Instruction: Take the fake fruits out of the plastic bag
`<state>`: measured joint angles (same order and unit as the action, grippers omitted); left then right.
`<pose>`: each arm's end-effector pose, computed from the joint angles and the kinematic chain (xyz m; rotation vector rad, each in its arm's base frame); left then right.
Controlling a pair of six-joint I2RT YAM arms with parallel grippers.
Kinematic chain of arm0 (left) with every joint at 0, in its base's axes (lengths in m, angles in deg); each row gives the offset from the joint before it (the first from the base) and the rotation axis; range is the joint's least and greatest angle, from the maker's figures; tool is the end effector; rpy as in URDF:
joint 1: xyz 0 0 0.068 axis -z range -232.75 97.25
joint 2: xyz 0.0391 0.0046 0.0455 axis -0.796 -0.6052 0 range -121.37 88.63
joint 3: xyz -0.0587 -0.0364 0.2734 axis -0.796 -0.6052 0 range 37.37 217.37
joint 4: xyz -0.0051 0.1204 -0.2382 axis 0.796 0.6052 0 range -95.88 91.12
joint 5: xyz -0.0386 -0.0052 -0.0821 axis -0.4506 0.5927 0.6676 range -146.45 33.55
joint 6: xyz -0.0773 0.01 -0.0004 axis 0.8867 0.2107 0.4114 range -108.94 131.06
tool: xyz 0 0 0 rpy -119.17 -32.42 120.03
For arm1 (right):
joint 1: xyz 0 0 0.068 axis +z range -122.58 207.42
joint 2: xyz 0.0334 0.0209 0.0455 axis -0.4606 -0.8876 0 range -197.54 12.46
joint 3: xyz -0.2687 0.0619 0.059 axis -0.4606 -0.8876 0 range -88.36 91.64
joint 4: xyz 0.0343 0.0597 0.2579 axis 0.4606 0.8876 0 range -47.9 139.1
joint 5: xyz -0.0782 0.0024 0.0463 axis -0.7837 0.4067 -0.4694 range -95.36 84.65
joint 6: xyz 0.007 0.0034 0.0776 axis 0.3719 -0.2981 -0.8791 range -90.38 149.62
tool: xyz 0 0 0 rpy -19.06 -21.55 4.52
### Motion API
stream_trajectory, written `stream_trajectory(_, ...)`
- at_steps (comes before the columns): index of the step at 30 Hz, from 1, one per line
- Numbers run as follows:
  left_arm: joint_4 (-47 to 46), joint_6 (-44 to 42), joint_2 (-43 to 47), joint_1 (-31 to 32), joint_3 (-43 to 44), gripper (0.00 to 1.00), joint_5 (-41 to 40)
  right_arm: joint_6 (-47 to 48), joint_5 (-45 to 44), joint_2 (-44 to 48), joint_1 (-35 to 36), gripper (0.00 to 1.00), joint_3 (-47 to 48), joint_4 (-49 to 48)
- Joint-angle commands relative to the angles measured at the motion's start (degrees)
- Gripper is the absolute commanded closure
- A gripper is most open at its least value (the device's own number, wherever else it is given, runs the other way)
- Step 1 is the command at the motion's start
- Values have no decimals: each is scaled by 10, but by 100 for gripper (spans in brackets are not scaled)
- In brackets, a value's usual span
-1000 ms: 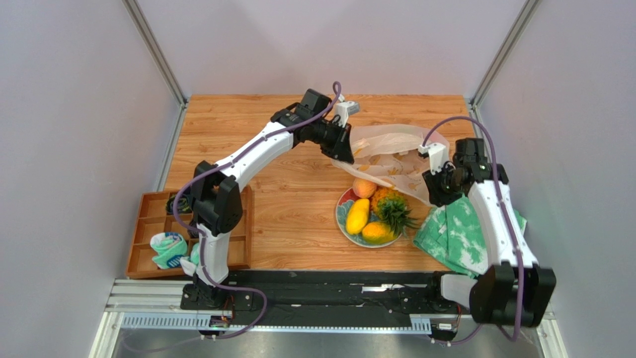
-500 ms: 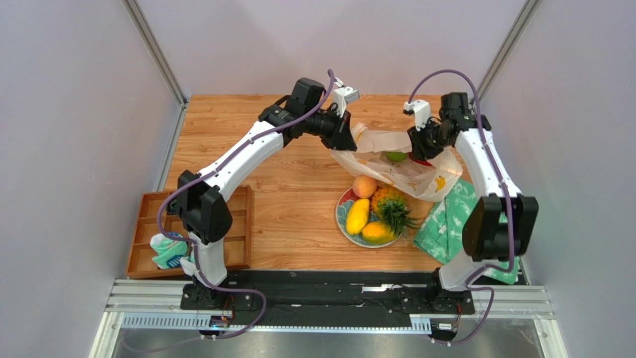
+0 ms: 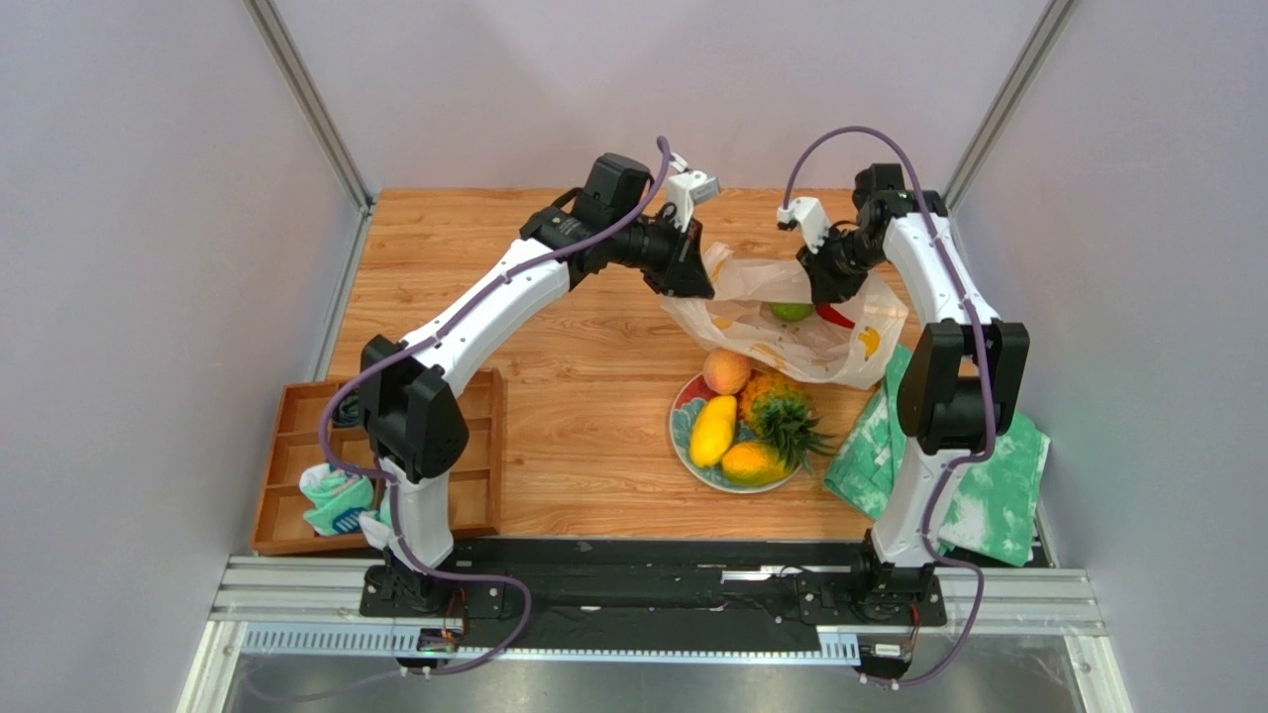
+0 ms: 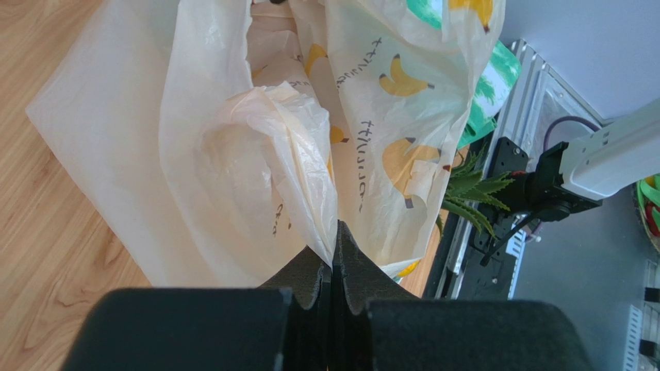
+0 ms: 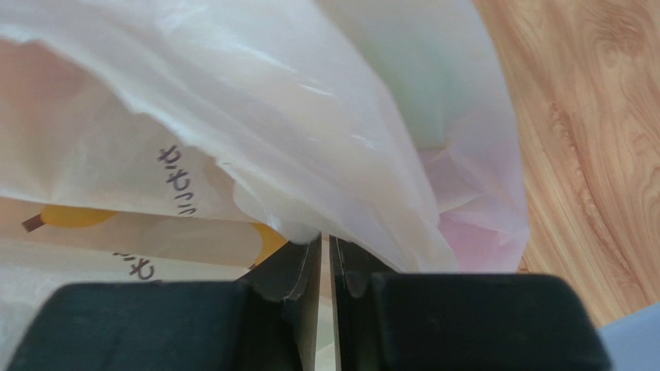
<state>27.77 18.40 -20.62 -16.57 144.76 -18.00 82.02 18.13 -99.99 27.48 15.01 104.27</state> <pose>0.3513 -0.3082 0.3502 0.9459 2.0657 -1.1512 0.4250 0.0270 0.2579 -1.2552 2.3418 0.3020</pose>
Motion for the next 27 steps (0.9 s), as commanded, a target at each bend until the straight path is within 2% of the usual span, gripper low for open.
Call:
stream_trajectory(1,-17,10,-10,1,36,100,0,83,27,57,19,87,-24,49)
stream_trajectory(3,-31,43,-12,-7,34,100,9,114,27,87,22,87,-74,35)
stream_trajectory(7,-33,44,-12,-12,37,100,19,167,-25,148,41,89,-151,-30)
stream_trajectory(10,-34,45,-11,-13,37,100,25,194,-67,127,59,91,-168,-87)
stream_trajectory(14,-36,46,-4,-13,28,100,28,169,-186,48,72,94,-129,-194)
stream_trajectory(17,-40,44,7,-13,16,100,28,169,-206,-27,72,95,-42,-173)
stream_trajectory(21,-40,37,19,-13,5,100,26,176,-204,-63,70,94,13,-178)
stream_trajectory(23,-40,35,23,-12,1,100,23,189,-211,-69,68,94,17,-180)
stream_trajectory(26,-41,32,25,-10,-2,100,23,185,-278,-65,66,93,-17,-271)
stream_trajectory(27,-43,32,25,-9,-2,100,22,184,-294,-62,65,93,-40,-331)
